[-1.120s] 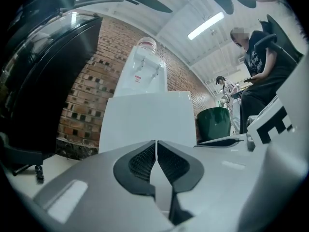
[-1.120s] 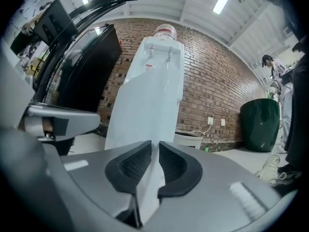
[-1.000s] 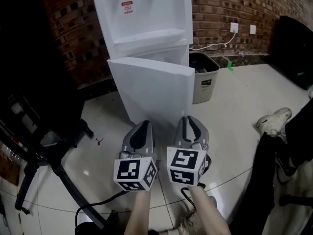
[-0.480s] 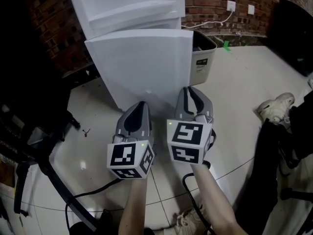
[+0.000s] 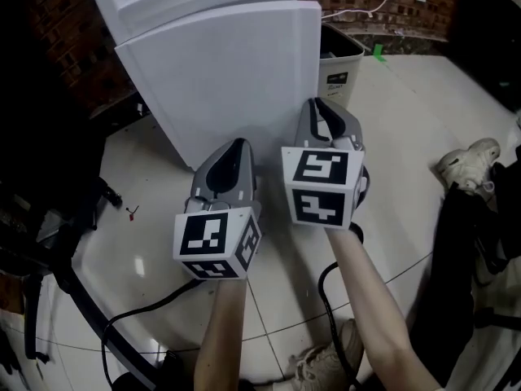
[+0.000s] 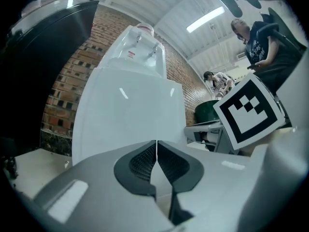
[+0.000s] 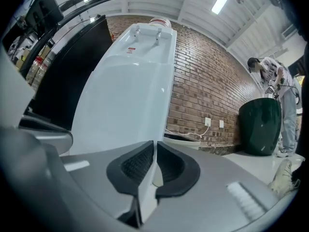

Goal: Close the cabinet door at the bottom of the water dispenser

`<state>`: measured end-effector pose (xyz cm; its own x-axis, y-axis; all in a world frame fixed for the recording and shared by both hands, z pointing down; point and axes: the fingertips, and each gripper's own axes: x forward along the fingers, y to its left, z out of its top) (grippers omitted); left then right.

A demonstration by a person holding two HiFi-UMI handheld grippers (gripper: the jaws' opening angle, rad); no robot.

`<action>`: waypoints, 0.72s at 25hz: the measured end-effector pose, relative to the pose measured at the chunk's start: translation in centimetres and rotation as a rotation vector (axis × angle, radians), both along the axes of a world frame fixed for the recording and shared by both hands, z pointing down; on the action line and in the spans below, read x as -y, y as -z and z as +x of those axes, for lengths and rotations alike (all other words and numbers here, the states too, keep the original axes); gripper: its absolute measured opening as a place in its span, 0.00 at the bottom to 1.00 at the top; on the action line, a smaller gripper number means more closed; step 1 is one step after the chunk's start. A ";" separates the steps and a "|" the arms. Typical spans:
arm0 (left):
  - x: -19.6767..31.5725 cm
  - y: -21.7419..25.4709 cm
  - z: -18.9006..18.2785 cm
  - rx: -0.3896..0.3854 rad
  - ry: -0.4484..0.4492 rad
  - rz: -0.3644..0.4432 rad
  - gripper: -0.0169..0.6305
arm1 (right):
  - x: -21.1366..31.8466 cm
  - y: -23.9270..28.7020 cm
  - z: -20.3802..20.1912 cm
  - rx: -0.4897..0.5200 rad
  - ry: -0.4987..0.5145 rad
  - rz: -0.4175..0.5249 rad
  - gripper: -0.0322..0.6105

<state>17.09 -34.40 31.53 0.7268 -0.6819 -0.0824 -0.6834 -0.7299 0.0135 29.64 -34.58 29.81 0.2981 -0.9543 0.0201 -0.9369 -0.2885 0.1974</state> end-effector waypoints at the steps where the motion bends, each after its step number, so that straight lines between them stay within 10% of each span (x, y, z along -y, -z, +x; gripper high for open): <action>1: 0.2 0.0 0.3 0.002 -0.003 0.003 0.07 | 0.4 -0.1 0.2 -0.004 -0.002 -0.001 0.07; 18: 4.1 -0.4 2.3 0.032 0.000 0.031 0.06 | 8.2 -1.2 3.5 -0.003 0.038 -0.022 0.06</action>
